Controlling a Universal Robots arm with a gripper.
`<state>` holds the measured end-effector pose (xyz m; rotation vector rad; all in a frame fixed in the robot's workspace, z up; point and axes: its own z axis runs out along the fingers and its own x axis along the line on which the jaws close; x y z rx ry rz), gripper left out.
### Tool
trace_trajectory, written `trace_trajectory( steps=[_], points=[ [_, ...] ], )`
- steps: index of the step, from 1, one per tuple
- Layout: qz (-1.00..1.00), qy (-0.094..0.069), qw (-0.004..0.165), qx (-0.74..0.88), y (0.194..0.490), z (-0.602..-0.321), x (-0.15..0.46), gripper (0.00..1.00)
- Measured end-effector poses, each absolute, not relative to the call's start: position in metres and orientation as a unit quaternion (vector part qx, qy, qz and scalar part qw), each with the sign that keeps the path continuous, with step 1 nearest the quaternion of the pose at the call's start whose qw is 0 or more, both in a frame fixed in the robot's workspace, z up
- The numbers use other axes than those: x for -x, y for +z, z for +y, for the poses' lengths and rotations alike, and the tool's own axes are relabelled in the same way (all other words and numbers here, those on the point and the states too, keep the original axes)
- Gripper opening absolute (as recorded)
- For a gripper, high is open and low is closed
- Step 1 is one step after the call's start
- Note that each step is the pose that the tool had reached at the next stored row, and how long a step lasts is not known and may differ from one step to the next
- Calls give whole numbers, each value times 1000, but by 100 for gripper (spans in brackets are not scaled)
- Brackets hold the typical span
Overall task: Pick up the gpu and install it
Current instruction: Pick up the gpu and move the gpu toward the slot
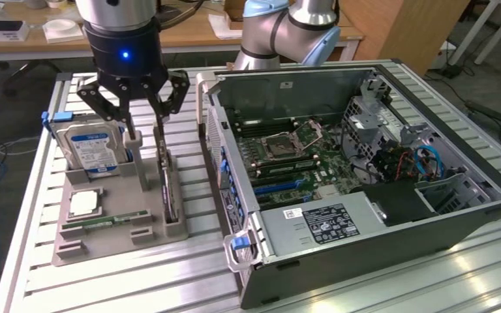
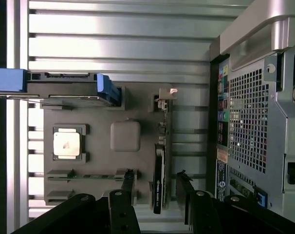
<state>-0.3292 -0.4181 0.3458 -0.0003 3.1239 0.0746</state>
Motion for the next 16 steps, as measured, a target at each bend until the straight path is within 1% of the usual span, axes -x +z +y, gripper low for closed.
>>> trace_trajectory(
  steps=[16],
  points=[
    [1000, 24, 8, 0, 337, -423, 329, 47]
  ],
)
